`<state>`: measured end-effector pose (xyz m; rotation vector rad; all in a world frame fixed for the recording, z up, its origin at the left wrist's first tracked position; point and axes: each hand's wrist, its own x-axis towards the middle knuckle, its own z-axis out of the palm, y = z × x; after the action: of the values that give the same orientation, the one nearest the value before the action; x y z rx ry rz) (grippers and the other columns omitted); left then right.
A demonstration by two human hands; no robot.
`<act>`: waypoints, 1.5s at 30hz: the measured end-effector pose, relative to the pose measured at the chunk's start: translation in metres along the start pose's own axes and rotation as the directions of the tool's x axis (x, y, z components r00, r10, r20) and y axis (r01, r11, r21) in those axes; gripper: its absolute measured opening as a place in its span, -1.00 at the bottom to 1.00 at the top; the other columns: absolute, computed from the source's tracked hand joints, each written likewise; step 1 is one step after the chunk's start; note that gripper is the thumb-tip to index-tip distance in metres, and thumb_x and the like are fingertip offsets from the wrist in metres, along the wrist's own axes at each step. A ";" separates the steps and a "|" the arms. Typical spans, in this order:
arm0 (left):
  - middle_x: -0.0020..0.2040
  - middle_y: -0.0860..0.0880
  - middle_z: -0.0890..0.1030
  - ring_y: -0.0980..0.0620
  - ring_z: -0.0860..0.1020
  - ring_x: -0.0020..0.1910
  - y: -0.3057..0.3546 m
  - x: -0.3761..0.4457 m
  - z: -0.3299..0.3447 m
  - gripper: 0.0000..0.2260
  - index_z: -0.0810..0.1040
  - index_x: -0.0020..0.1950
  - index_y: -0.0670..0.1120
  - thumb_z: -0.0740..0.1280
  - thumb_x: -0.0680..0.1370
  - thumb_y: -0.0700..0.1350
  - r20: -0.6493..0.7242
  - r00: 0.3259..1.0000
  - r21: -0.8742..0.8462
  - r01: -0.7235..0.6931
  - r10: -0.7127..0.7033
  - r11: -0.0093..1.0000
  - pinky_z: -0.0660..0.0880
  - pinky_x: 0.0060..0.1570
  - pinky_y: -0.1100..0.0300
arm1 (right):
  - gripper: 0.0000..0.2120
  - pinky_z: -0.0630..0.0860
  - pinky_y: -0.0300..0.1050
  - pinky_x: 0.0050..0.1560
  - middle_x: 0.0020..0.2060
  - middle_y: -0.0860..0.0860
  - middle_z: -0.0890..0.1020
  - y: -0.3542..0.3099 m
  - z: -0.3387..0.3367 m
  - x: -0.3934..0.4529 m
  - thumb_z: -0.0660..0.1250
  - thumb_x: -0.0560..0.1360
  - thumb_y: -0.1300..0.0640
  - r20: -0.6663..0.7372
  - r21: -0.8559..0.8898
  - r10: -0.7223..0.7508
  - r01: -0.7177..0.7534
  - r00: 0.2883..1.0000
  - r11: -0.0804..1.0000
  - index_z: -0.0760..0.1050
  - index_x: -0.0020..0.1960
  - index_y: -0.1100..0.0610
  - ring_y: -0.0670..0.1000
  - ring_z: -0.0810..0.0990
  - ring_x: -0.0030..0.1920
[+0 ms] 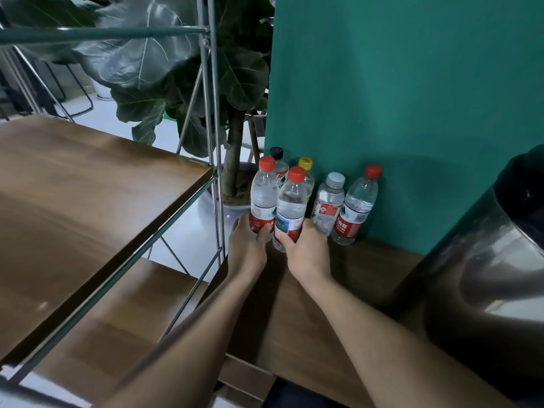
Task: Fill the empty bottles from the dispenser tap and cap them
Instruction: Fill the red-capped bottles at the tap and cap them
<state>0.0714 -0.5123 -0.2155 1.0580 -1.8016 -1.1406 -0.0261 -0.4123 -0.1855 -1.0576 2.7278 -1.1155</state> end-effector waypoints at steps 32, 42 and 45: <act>0.11 0.02 0.81 -0.01 0.76 0.15 0.273 -0.354 0.003 -0.79 0.77 0.27 0.00 0.35 0.77 -0.16 0.395 0.808 -0.498 -0.211 0.436 0.841 0.67 0.12 0.18 | -0.79 0.68 -0.14 -0.01 -0.07 -0.15 0.68 0.035 -0.389 -0.263 0.27 0.74 0.22 -0.180 0.263 -0.197 0.240 0.964 0.935 0.63 0.13 -0.03 -0.15 0.69 -0.08; 0.20 -0.02 0.75 0.00 0.73 0.21 0.247 -0.424 0.184 -0.72 0.62 0.43 -0.02 0.44 0.72 -0.16 0.580 0.811 -0.404 0.206 0.076 0.891 0.66 0.29 0.07 | -0.92 0.64 -0.10 0.22 0.03 -0.15 0.69 0.245 -0.438 -0.252 0.44 0.70 0.14 -0.184 0.175 0.046 -0.013 0.982 0.984 0.66 0.18 0.01 -0.20 0.65 0.06; 0.22 0.12 0.66 0.19 0.63 0.18 0.239 -0.421 0.224 -0.67 0.53 0.50 0.05 0.43 0.73 -0.05 0.581 0.814 -0.236 0.161 0.006 0.958 0.53 0.34 0.18 | -0.88 0.62 -0.17 0.26 0.05 -0.19 0.70 0.288 -0.434 -0.234 0.44 0.71 0.15 -0.146 0.169 0.068 -0.043 0.987 0.985 0.67 0.21 -0.01 -0.24 0.64 0.09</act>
<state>-0.0257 0.0053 -0.1311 0.6570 -1.9703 -1.8577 -0.1219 0.1435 -0.0951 -0.9041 2.6968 -1.4394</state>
